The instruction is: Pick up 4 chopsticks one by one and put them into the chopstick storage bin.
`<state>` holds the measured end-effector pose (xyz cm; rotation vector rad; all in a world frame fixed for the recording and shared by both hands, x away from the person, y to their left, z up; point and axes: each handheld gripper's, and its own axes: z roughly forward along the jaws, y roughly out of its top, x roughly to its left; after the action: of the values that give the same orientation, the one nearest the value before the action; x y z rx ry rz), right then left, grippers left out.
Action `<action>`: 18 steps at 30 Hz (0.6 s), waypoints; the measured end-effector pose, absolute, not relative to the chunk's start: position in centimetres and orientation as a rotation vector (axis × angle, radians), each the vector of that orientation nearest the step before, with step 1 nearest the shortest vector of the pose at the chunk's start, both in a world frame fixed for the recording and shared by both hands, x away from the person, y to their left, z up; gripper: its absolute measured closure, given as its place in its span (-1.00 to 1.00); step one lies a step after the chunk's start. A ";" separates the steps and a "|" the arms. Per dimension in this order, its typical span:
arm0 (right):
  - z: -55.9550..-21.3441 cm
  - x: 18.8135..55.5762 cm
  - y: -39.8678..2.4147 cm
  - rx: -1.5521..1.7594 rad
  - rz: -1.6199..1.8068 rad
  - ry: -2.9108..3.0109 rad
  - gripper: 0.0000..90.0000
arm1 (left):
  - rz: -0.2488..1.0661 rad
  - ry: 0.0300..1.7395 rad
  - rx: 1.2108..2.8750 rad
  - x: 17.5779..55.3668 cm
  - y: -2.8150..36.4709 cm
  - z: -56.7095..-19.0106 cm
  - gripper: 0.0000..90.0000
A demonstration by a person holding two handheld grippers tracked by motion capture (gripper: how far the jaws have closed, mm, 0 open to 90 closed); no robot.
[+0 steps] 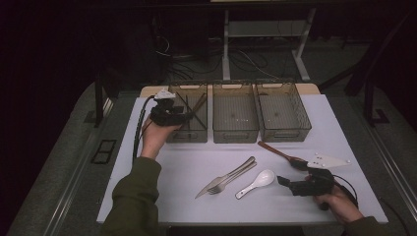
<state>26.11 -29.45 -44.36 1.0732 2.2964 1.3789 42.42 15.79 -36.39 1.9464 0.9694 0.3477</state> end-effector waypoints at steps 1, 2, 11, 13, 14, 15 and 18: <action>-44.4 26.1 -29.4 1.072 1.376 2.297 -0.64 | 0.338 0.958 1.949 42.0 15.8 -36.5 -0.05; -44.4 26.1 -29.5 1.075 1.376 2.296 -0.64 | 0.332 0.947 1.957 41.6 15.8 -36.5 -0.07; -44.4 25.9 -29.5 1.083 1.367 2.291 -0.65 | 0.320 0.883 1.980 37.2 15.8 -37.7 -0.18; -44.4 25.9 -29.6 1.080 1.366 2.290 -0.64 | 0.320 0.879 1.977 36.3 15.9 -38.0 -0.19; -44.4 25.8 -29.6 1.078 1.366 2.288 -0.65 | 0.323 0.875 1.980 35.9 16.0 -38.2 -0.20; -44.4 25.8 -29.7 1.083 1.365 2.286 -0.65 | 0.328 0.874 1.978 35.5 16.0 -38.4 -0.21; -44.3 25.8 -29.8 1.089 1.379 2.271 -0.64 | 0.332 0.864 1.971 34.4 16.3 -39.0 -0.23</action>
<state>25.81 -29.77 -44.33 1.0892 2.2705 1.3793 34.37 16.34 -38.99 1.9706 0.8636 0.3322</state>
